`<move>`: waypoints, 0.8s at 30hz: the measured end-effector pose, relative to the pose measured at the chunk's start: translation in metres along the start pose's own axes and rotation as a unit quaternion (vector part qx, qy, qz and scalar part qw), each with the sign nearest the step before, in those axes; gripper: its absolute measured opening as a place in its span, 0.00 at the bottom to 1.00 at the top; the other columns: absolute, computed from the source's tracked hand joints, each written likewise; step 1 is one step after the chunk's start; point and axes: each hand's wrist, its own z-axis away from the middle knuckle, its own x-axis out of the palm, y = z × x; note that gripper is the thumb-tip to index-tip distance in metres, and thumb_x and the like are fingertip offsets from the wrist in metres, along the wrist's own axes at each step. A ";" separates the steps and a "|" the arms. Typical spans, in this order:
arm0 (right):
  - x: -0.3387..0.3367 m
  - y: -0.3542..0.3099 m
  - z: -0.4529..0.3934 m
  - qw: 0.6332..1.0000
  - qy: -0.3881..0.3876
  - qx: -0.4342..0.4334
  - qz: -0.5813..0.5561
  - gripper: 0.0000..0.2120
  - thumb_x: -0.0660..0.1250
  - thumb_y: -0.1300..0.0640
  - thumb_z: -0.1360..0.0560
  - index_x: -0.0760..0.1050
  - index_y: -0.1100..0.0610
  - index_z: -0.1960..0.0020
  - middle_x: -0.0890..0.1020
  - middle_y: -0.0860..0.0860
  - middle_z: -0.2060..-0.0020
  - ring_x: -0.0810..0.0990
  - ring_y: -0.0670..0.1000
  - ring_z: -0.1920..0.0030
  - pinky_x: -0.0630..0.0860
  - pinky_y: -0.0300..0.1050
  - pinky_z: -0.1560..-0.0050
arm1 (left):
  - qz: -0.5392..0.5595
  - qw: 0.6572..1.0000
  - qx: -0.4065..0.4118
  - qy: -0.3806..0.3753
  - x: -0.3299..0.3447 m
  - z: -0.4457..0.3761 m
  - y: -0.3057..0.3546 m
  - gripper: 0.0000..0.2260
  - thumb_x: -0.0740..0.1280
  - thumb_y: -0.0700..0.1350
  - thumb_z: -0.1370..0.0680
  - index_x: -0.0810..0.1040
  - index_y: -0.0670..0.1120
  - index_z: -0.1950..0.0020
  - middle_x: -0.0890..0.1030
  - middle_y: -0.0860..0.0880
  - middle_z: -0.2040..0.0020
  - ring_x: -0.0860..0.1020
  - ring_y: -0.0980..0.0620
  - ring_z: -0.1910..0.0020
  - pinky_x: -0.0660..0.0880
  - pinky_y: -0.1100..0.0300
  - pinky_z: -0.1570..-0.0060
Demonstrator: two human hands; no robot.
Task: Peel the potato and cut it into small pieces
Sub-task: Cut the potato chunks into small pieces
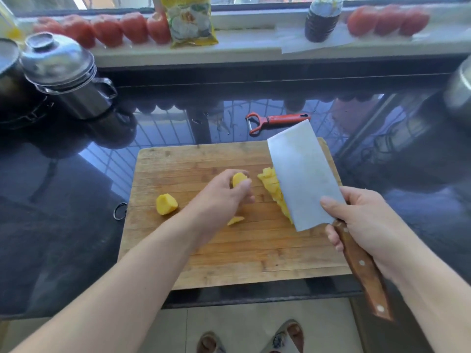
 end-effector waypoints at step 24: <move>0.024 0.000 -0.008 0.891 0.065 -0.105 0.437 0.16 0.61 0.55 0.20 0.66 0.52 0.67 0.74 0.48 0.67 0.74 0.56 0.62 0.68 0.49 0.63 | -0.587 0.793 0.061 0.151 -0.007 0.036 -0.044 0.28 0.55 0.73 0.21 0.66 0.51 0.37 0.82 0.52 0.49 0.84 0.48 0.51 0.72 0.55 0.62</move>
